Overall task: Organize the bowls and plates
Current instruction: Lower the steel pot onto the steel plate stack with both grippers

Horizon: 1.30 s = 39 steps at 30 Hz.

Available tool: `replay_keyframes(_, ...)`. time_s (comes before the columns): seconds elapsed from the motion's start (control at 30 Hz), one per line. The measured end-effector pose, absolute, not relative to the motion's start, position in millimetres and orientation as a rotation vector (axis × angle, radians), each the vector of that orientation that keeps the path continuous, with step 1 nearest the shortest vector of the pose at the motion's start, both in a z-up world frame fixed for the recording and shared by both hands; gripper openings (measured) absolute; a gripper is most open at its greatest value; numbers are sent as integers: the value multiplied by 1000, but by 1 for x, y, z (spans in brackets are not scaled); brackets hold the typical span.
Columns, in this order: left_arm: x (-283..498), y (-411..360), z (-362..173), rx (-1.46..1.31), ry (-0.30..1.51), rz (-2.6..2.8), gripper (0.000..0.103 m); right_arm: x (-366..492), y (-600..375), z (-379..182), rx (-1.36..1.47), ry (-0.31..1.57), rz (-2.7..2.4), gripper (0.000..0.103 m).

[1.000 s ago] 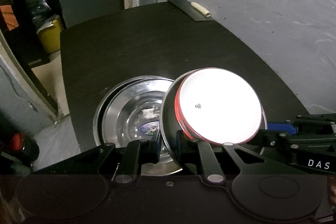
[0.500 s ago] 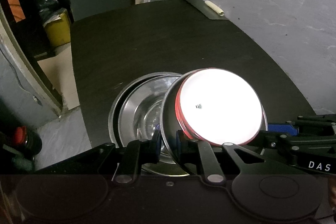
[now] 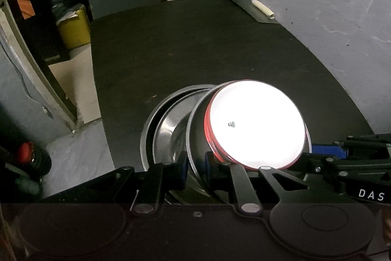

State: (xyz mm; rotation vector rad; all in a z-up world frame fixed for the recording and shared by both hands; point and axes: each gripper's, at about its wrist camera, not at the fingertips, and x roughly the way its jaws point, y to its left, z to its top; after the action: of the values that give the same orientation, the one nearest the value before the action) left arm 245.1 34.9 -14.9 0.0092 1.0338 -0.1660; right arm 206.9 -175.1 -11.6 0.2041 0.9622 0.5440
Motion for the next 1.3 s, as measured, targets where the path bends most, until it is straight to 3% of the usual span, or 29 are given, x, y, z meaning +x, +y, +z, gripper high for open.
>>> replay_keyframes(1.3,259,44,-27,-1,1068,-93,14,227,-152,-27,227,984,572,27)
